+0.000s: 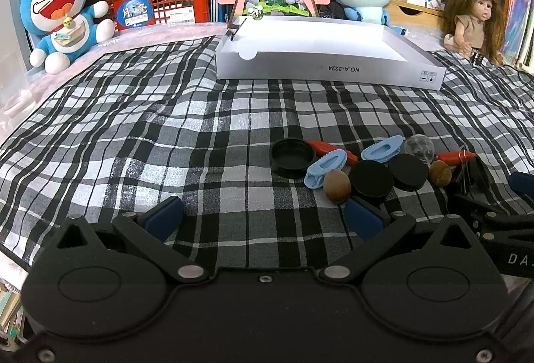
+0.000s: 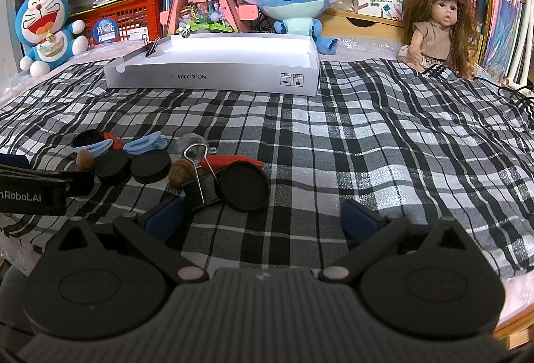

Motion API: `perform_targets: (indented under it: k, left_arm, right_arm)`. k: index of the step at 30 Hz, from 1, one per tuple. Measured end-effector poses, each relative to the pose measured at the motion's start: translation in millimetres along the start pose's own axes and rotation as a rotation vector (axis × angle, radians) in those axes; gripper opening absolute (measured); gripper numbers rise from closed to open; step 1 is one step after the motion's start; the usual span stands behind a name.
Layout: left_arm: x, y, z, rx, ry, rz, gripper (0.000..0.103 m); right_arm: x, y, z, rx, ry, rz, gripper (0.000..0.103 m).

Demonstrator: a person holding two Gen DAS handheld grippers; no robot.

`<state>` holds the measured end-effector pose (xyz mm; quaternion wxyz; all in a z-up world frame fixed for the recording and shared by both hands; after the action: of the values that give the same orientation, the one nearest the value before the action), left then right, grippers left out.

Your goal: Organize rigid objects

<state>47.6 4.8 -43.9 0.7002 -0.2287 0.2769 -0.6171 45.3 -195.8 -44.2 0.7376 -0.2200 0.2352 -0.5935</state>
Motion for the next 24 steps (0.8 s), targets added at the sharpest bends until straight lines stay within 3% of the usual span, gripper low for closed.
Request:
perform_targets:
  k: [13,17,19,24]
  left_arm:
    - [0,-1,1,0.039,0.002,-0.008,0.102]
    - [-1,-7,2,0.066,0.005,-0.055,0.086]
    - [1,-10,2,0.072,0.004,-0.078,0.081]
    - [7,-21,2,0.1,0.011,-0.141,0.053]
  right_arm:
    - [-1,0,-1,0.011,-0.005,0.004,0.103]
    - [0,-3,-1,0.03,0.004,0.03,0.103]
    - [0,-6,-1,0.049,0.013,0.041,0.098]
    - [0,-16,5,0.116,0.007,0.05,0.087]
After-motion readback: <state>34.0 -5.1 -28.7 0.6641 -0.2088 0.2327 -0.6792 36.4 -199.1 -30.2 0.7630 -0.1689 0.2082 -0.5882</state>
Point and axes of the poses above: each gripper's, at about its wrist camera, not at the fingertips, and y roughly the way its jaws point, x to its right, z to its top, the point moved 7 cm from there along y, roughly the way its jaws point, and after that the axes turned 8 degrees about z, right-handed, at the moved point
